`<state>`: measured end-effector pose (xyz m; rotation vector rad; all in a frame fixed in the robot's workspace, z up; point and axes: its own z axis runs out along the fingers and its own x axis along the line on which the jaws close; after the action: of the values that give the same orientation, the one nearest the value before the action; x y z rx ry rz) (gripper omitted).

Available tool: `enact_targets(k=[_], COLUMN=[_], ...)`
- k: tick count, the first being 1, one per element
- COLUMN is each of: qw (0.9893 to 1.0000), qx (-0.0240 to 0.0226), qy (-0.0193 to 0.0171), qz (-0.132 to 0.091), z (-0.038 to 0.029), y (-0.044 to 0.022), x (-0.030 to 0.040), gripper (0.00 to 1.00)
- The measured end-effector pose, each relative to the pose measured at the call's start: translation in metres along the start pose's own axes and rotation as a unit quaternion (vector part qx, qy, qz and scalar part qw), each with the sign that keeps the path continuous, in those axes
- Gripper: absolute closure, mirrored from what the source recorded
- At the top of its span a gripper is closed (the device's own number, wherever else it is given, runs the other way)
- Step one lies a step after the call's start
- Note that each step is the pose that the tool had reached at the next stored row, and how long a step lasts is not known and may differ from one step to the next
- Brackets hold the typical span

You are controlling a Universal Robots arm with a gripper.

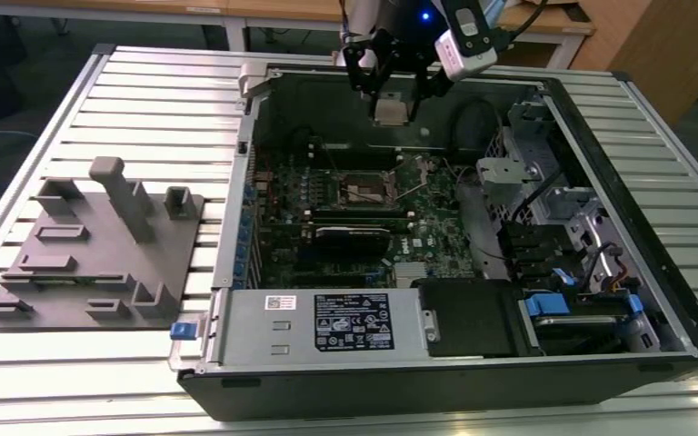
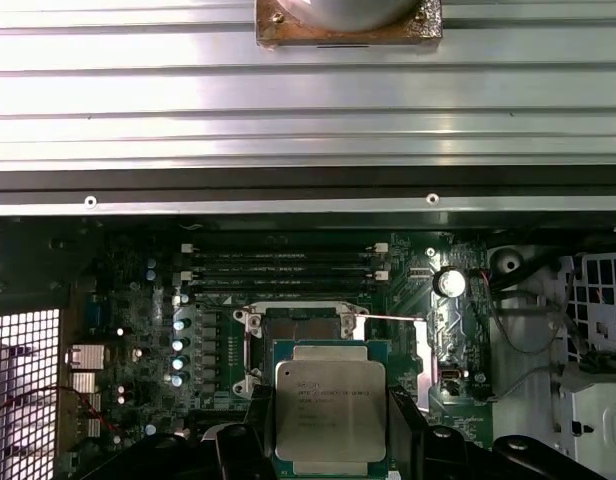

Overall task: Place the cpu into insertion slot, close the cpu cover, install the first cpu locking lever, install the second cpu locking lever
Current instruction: 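Place the cpu into insertion slot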

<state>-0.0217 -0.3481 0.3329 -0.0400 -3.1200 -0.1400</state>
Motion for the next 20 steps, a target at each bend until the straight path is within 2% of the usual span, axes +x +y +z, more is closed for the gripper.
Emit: enact_targets(k=[20], qw=[1.0], qx=[0.0], qy=[0.0], qz=[0.0], z=[0.0034], y=[-0.0003], x=[0.0002], gripper=[0.46])
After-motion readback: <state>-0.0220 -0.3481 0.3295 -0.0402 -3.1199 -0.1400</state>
